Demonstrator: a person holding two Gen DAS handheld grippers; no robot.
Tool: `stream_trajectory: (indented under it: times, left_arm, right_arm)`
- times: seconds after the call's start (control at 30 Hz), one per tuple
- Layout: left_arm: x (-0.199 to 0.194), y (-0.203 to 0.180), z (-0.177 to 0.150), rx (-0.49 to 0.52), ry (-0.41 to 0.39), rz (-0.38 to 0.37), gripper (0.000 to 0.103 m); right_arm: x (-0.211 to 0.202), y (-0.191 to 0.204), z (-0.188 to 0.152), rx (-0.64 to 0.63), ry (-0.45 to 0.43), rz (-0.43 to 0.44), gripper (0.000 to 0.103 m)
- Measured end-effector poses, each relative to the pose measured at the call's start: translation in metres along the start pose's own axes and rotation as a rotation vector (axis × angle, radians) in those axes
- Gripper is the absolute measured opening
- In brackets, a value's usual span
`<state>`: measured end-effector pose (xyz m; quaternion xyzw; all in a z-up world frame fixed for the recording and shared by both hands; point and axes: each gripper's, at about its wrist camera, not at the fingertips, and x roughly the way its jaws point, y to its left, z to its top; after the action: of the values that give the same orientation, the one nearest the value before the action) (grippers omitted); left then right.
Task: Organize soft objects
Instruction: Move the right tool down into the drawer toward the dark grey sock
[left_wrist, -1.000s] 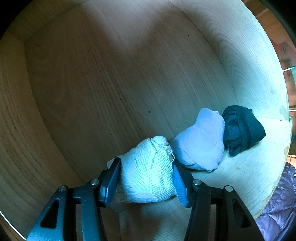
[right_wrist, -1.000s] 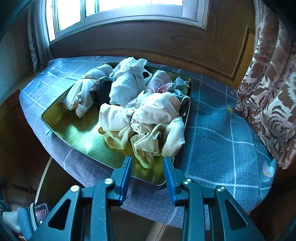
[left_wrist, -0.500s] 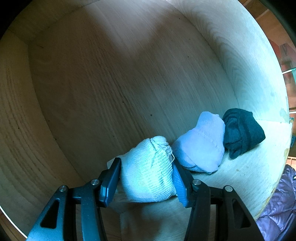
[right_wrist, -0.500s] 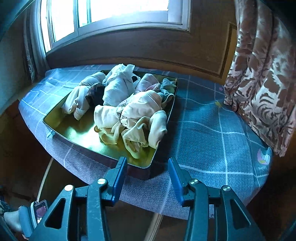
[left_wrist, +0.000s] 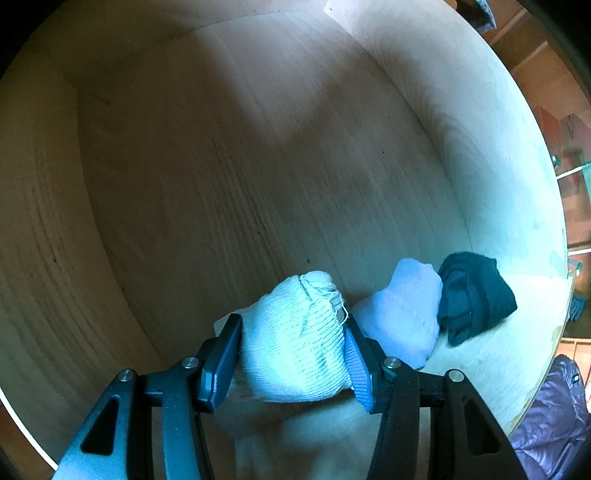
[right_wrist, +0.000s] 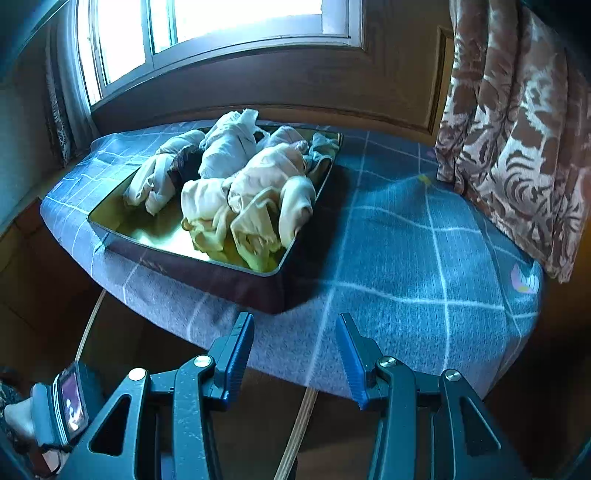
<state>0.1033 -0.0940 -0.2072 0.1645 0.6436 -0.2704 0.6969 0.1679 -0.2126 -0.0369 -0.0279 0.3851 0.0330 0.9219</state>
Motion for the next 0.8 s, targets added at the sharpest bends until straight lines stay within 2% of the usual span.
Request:
stream_trajectory:
  times: [0.3,0.37,0.6,0.8]
  left_arm:
    - [-0.018,-0.001,-0.009,-0.019,-0.086,0.004,0.053]
    - [-0.021,0.000,-0.011,-0.025,-0.097,0.000,0.053]
    - [-0.036,0.006,-0.019,-0.035,-0.119,-0.015,0.053]
    - [-0.057,0.007,-0.018,-0.048,-0.158,-0.029,0.053]
  right_arm:
    - [-0.001,0.012,-0.028,-0.066,0.041,0.045,0.047]
    - [-0.001,0.019,-0.038,-0.107,0.077,0.087,0.047]
    - [0.006,0.055,-0.072,-0.310,0.194,0.111,0.047]
    - [0.017,0.065,-0.086,-0.340,0.243,0.121,0.047]
